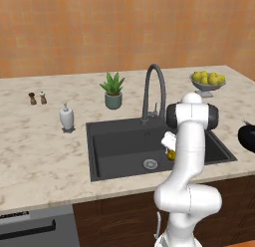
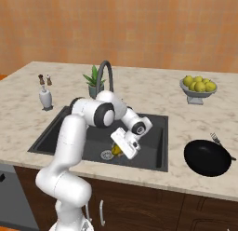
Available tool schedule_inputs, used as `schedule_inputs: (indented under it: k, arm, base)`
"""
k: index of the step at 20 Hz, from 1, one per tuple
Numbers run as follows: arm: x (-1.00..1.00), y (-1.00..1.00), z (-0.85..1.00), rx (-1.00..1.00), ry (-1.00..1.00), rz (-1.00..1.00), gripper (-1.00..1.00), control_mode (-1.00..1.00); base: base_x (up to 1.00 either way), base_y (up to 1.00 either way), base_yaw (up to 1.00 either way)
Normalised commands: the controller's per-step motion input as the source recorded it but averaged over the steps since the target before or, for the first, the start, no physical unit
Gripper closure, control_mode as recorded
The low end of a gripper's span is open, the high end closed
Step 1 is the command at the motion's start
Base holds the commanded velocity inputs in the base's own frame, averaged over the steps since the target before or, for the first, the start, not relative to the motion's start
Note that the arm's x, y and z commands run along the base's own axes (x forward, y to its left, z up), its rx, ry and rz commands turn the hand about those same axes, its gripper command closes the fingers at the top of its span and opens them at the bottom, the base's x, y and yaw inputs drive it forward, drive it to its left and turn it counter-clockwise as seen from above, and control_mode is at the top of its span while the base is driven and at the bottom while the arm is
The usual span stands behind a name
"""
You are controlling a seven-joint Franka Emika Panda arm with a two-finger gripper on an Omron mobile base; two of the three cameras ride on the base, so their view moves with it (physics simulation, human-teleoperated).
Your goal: Pick the lemon from the sink and place it in the bowl. Then pick the bowl and place it in the microwave. Then close the microwave door and press the start button.
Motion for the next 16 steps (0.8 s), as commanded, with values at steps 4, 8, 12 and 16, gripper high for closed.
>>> schedule_inputs:
  k: [4, 8, 12, 16]
  arm:
    - [-0.63, -0.03, 1.0, 0.0, -0.27, 0.0, 1.0, -1.0]
    - [-0.53, -0.21, 1.0, -0.1, -0.16, 0.0, 1.0, -1.0]
    - [-0.39, -0.34, 0.91, -0.29, 0.03, -0.08, 1.0, -1.0]
    - [-0.18, -0.44, 0.64, -0.29, 0.05, -0.08, 1.0, -1.0]
  base:
    - [0.0, 0.0, 0.0]
    - [0.0, 0.0, 0.0]
    - [0.0, 0.0, 0.0]
    - [0.0, 0.0, 0.0]
